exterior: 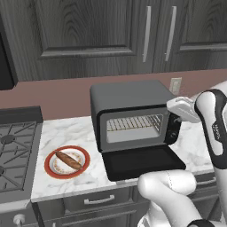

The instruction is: Pull the toaster oven rack outwards. Pick up the baguette from the plate and place it on the toaster oven rack. Close the toaster oven door fully and set the temperature to the lowest setting.

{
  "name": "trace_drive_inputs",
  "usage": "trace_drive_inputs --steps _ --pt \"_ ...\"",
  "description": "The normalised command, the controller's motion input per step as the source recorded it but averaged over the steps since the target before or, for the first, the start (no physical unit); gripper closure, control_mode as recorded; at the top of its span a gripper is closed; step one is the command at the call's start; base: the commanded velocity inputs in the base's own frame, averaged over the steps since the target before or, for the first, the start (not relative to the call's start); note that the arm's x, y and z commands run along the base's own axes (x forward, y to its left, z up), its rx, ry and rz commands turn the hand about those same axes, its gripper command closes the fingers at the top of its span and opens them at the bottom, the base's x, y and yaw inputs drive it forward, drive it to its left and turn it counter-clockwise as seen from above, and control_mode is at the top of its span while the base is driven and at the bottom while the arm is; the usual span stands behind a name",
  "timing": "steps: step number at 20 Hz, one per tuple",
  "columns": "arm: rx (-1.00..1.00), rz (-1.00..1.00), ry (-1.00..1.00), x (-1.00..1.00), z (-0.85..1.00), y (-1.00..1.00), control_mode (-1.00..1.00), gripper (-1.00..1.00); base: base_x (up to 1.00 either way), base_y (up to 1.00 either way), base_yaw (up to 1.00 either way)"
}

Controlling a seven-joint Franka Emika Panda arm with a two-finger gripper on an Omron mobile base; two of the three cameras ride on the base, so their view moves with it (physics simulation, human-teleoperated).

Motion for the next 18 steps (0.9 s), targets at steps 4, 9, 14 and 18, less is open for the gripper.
trace_drive_inputs --steps 4,9,14,18 --pt "0.13 0.0 -0.04 -0.02 -0.28 0.0 -1.0 -1.0 0.0 0.0 0.0" --pt "0.13 0.0 0.0 0.02 -0.27 0.0 -1.0 -1.0 0.0 0.0 0.0" --pt "0.14 0.0 0.0 0.18 -0.22 0.0 -1.0 -1.0 0.0 0.0 0.0" --pt "0.12 0.0 0.0 0.28 -0.22 0.0 -1.0 -1.0 0.0 0.0 0.0"
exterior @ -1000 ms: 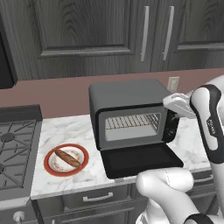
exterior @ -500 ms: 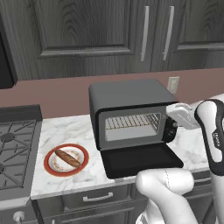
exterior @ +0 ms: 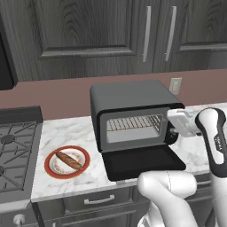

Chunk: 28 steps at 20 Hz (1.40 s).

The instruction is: Pull the toaster oven rack outwards. Pick up the baguette from the plate and place it on the toaster oven rack. Close the toaster oven door fully and set the temperature to the lowest setting.

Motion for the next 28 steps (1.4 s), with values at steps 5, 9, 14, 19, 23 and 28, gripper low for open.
trace_drive_inputs --steps 5,9,14,19,23,28 --pt "0.1 0.0 0.0 0.34 -0.21 0.0 -1.0 -1.0 0.0 0.0 0.0" --pt "0.06 0.0 0.0 0.37 -0.21 0.0 -1.0 -1.0 0.0 0.0 0.0" --pt "0.0 0.0 0.0 0.29 -0.2 0.03 -1.0 -1.0 0.0 0.0 0.0" --pt "0.0 -0.01 0.0 0.14 -0.18 0.11 -1.0 -1.0 0.0 0.0 0.0" --pt "0.0 -0.03 -0.02 0.05 -0.16 0.15 -1.0 -1.0 0.0 0.0 0.0" --pt "0.0 -0.03 -0.06 0.03 -0.15 0.21 -1.0 -1.0 0.0 0.0 0.0"
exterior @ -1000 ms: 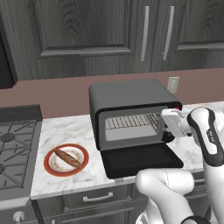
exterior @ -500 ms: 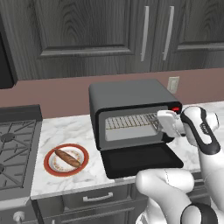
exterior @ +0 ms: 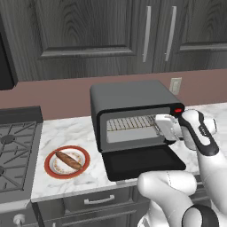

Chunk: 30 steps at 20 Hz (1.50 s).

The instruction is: Pull the toaster oven rack outwards. Pick up the baguette from the plate and place it on the toaster oven rack. Close the toaster oven door fully and set the temperature to the lowest setting.

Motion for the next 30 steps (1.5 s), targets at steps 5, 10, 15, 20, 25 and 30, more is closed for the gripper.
trace_drive_inputs --steps 5,10,15,20,25,30 --pt "0.0 -0.05 -0.1 0.0 -0.11 0.24 -1.0 -1.0 0.0 0.0 0.0" --pt "0.0 -0.06 -0.1 0.01 -0.04 0.16 -1.0 -1.0 0.0 0.0 0.0" --pt "0.0 -0.06 -0.06 0.02 -0.06 0.06 -1.0 -1.0 0.0 0.0 0.0" --pt "0.0 -0.06 0.0 0.08 -0.06 0.0 -1.0 -1.0 0.0 0.0 0.0" --pt "0.0 -0.05 0.0 0.05 -0.21 0.0 -1.0 -1.0 0.0 0.0 0.0" --pt "0.0 -0.03 0.01 0.12 -0.29 0.05 -1.0 -1.0 0.0 0.0 0.0"
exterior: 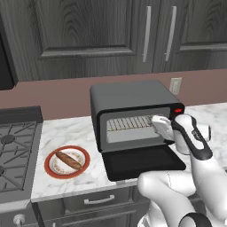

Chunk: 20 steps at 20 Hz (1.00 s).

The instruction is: Pull the toaster oven rack outwards. Pick up the baguette from the plate and place it on the toaster oven rack. Close the toaster oven door fully and set the temperature to the lowest setting.

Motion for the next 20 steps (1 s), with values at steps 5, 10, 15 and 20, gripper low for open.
trace_drive_inputs --steps 5,10,15,20 --pt "0.0 -0.01 0.01 0.24 -0.31 0.22 -1.0 -1.0 0.0 0.0 0.0" --pt "-0.01 -0.02 0.01 0.24 -0.24 0.43 -1.0 -1.0 0.0 0.0 0.0" --pt "-0.01 -0.03 0.01 0.15 -0.26 0.33 -1.0 -1.0 0.0 0.0 0.0" --pt "0.0 -0.02 0.0 0.07 -0.29 0.17 -1.0 -1.0 0.0 0.0 0.0"
